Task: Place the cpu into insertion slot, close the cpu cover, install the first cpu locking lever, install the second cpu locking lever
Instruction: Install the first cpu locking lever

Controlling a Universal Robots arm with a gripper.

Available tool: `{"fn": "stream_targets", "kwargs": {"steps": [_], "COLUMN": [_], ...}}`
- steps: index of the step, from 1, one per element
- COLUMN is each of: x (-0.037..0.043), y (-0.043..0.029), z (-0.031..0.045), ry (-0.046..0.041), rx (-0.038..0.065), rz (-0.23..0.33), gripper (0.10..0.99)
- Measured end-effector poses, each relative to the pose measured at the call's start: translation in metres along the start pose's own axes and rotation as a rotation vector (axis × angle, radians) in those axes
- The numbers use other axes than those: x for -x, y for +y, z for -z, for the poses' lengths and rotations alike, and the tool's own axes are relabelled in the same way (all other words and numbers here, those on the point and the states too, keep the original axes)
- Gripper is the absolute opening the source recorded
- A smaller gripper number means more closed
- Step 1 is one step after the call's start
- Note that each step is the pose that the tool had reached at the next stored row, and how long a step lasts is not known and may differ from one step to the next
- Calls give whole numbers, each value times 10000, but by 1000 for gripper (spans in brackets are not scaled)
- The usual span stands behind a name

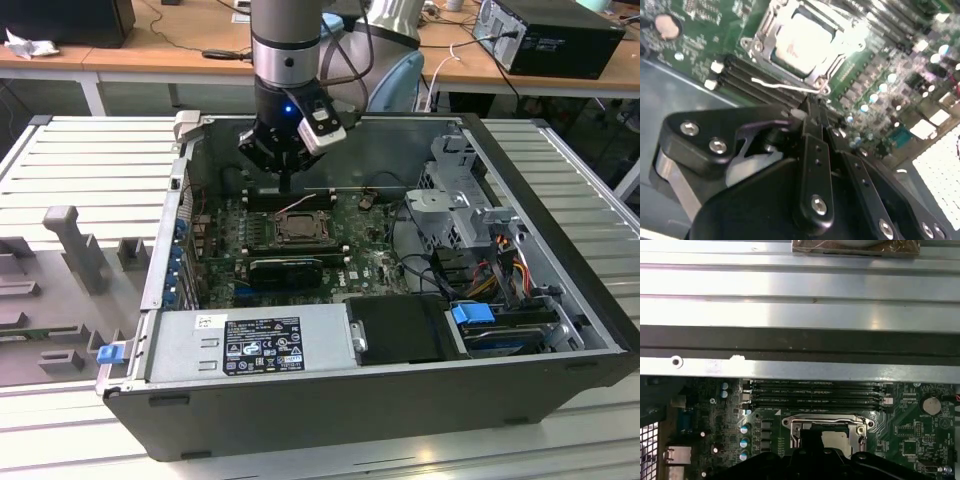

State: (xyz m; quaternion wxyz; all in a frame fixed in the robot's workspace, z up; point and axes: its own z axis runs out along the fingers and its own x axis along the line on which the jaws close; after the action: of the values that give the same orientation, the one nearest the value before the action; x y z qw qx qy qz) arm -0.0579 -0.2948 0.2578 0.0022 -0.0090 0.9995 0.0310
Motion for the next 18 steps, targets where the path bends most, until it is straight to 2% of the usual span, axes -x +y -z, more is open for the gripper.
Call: {"fn": "stream_targets", "kwargs": {"steps": [1, 2, 5, 8, 9, 14, 15, 17, 18], "x": [3, 3, 44, 87, 116, 151, 153, 158, 166], "y": [-5, -15, -36, -37, -38, -42, -43, -43, -43], "z": [0, -5, -109, -130, -137, -191, -194, -199, -213], "ry": [-7, -10, -10, 5, 12, 23, 26, 27, 28], "rx": [385, 559, 567, 571, 603, 615, 649, 778, 794], "rz": [-3, -4, 12, 173, 262, 380, 406, 483, 518], "gripper": [106, 106, 106, 106, 106, 106, 106, 106, 106]}}
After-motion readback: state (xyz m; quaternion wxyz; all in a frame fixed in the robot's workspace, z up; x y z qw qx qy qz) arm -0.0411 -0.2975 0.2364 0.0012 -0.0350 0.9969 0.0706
